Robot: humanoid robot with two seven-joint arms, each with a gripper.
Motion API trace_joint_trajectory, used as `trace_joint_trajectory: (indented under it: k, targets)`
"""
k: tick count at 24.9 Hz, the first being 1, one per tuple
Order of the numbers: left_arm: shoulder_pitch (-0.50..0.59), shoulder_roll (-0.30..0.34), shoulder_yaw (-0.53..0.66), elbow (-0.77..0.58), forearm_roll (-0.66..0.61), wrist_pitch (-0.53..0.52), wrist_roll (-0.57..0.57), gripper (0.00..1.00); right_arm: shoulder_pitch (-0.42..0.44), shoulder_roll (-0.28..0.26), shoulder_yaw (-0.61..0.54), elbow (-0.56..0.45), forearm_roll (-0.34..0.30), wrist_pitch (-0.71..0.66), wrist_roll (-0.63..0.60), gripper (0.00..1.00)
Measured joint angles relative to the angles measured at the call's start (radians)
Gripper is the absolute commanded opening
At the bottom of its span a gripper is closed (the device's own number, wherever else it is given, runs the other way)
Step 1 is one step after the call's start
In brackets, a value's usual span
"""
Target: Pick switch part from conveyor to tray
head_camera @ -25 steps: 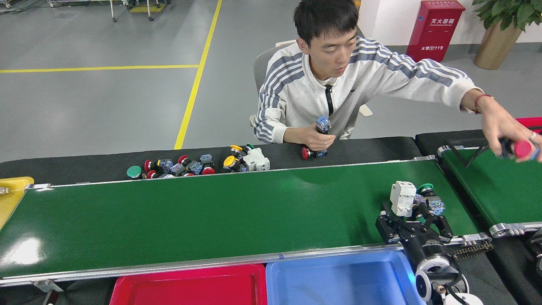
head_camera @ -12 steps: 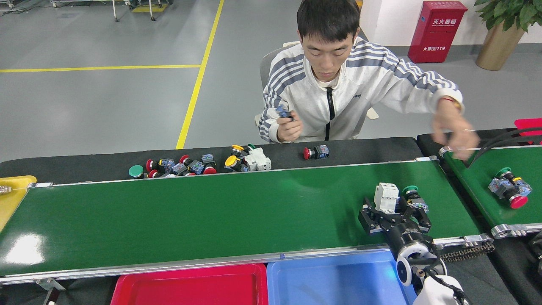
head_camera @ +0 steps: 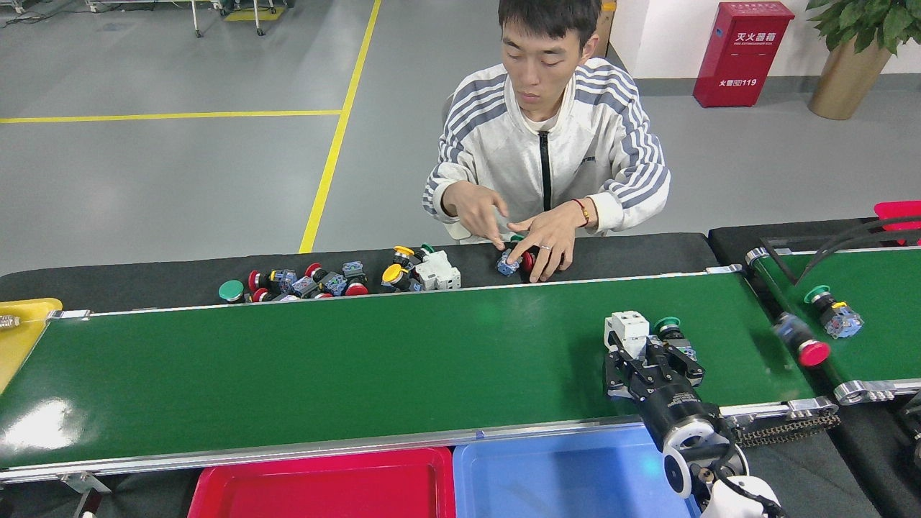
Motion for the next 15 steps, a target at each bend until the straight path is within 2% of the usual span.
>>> trace_joint_trajectory:
  k: [2,3,5,6,7,12,14,15]
  targets:
    - [0.001,0.000,0.000,-0.001,0.000,0.000,0.000,1.00,0.088,-0.033,-0.002,-0.084,-0.046,-0.144,-0.035,0.11]
    - [0.001,0.000,0.000,-0.001,0.000,0.000,0.000,1.00,0.126,-0.056,-0.005,-0.111,-0.072,-0.213,-0.043,0.19]
    - [0.005,0.000,0.002,-0.001,0.000,0.000,0.000,1.00,0.196,-0.092,-0.010,-0.143,-0.102,-0.345,-0.057,0.68]
    - [0.005,0.000,0.002,-0.001,0.000,0.000,0.000,1.00,0.228,-0.101,-0.013,-0.148,-0.106,-0.396,-0.062,0.95]
    - [0.006,0.000,0.002,-0.001,0.000,0.000,0.000,1.00,0.251,-0.103,-0.014,-0.149,-0.108,-0.430,-0.064,1.00]
    - [0.006,0.000,0.002,-0.001,0.000,0.000,0.000,1.00,0.273,-0.101,-0.054,-0.150,-0.111,-0.471,-0.069,1.00]
    - [0.006,0.000,0.002,0.000,0.000,0.000,0.000,1.00,0.273,-0.071,-0.061,-0.151,-0.111,-0.370,-0.070,0.99]
    - [0.006,0.000,0.002,0.000,0.000,0.000,0.000,1.00,0.272,-0.049,-0.059,-0.153,-0.110,-0.277,-0.070,0.99]
